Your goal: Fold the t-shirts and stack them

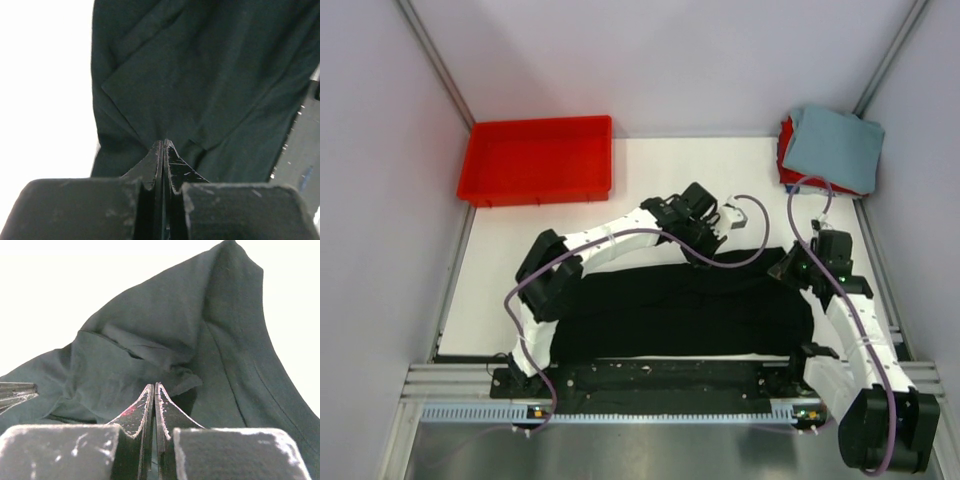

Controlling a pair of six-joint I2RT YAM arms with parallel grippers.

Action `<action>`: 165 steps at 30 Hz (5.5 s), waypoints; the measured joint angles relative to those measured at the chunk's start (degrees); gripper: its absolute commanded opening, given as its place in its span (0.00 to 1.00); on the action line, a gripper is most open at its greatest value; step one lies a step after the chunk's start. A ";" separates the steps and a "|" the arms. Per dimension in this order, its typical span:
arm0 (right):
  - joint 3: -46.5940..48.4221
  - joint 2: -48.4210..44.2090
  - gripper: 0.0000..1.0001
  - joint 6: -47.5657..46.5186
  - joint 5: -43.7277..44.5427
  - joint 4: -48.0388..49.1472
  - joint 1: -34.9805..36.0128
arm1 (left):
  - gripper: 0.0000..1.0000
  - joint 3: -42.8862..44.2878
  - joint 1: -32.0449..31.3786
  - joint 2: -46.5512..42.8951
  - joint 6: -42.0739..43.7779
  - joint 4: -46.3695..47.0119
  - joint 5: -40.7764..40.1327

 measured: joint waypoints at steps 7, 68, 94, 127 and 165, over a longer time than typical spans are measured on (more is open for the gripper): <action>0.00 -1.01 0.00 -3.15 -3.63 2.73 0.02 | 0.34 -2.10 0.28 -2.62 -1.97 1.64 1.60; -0.02 3.04 0.00 -1.66 -3.45 1.90 0.00 | 0.00 -0.09 4.24 3.21 -1.90 4.35 5.25; 5.33 17.44 0.07 -10.60 -3.39 9.53 1.55 | 0.00 -12.79 5.29 -2.78 -6.38 11.28 -3.34; 0.55 23.67 0.00 3.23 -3.08 11.13 -1.70 | 0.36 -17.59 0.98 -1.40 -2.99 9.94 -0.39; 87.17 86.38 0.05 0.33 0.68 -6.71 13.75 | 0.41 -51.21 46.05 -40.59 22.38 -3.89 -13.92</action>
